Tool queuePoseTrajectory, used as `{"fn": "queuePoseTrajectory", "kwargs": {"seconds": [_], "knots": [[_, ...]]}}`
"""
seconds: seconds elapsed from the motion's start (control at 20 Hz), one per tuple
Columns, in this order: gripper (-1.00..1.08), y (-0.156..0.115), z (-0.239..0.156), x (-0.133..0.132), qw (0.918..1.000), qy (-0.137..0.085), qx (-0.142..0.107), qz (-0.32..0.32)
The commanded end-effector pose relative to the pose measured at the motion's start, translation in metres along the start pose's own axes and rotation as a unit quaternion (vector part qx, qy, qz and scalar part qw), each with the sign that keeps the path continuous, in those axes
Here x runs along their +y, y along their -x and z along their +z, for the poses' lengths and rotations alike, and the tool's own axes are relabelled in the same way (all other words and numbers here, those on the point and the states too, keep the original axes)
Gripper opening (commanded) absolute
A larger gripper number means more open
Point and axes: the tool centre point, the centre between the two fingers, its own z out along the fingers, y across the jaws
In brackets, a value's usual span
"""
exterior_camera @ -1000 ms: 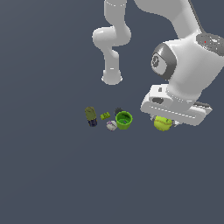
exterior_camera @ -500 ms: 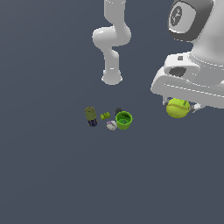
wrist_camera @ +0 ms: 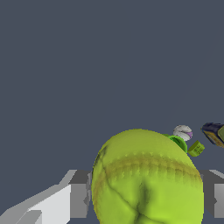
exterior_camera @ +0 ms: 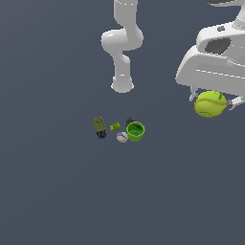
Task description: Pick up a designated object from a clutter of objects.
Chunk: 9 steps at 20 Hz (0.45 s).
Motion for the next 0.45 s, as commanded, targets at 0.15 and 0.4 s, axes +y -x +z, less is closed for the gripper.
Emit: {"fn": "queuePoseTrajectory", "kwargs": {"seconds": [0.15, 0.4], "knots": [[-1.0, -0.0021, -0.0156, -0.0026, 1.0, 0.0, 0.0, 0.0], [-1.0, -0.0029, -0.0187, -0.0034, 1.0, 0.0, 0.0, 0.0]]}}
